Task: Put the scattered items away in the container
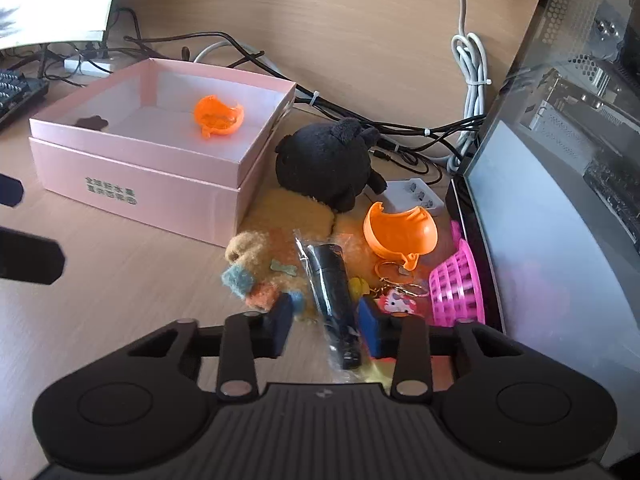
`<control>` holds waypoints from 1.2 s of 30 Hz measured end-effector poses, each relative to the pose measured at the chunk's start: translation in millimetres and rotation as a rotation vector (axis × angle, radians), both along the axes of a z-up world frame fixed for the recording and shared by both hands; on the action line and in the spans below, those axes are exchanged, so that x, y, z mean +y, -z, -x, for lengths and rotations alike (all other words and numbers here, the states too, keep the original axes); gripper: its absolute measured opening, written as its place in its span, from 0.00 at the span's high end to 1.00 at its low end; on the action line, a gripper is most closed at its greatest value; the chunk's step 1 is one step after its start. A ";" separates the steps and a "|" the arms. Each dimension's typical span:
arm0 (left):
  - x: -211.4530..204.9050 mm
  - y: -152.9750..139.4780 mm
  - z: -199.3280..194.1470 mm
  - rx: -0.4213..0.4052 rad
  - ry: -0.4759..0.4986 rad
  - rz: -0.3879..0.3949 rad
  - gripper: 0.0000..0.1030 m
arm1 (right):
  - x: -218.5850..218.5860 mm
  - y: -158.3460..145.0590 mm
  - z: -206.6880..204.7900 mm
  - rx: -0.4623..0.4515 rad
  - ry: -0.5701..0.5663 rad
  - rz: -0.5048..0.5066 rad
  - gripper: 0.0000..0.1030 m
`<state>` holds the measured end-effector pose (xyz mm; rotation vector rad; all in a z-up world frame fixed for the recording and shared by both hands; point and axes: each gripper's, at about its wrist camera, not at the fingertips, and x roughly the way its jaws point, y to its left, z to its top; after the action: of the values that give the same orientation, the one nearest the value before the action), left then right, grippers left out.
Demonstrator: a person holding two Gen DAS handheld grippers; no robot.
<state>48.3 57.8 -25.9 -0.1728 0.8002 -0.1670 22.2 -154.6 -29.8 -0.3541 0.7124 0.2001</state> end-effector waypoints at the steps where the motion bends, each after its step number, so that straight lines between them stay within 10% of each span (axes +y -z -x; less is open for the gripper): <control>1: 0.3 -0.3 0.0 0.002 -0.004 0.006 0.00 | -1.4 -2.0 2.1 0.008 0.001 -0.014 0.77; 13: -20.0 -7.3 11.1 -0.023 0.114 0.044 0.00 | -2.0 -19.3 40.0 0.127 -0.115 -0.242 0.79; 23: -33.9 -15.6 19.9 -0.052 0.152 -0.069 0.00 | 1.9 -16.7 47.5 -0.098 0.051 0.048 0.78; 36: -23.9 -5.0 24.8 0.003 0.124 -0.092 0.00 | -18.4 -4.9 1.1 -0.030 0.149 -0.013 0.67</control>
<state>23.5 33.9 -20.9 -0.0362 0.8207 -0.2467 21.1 -173.0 -24.9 -0.2892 0.7045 0.0582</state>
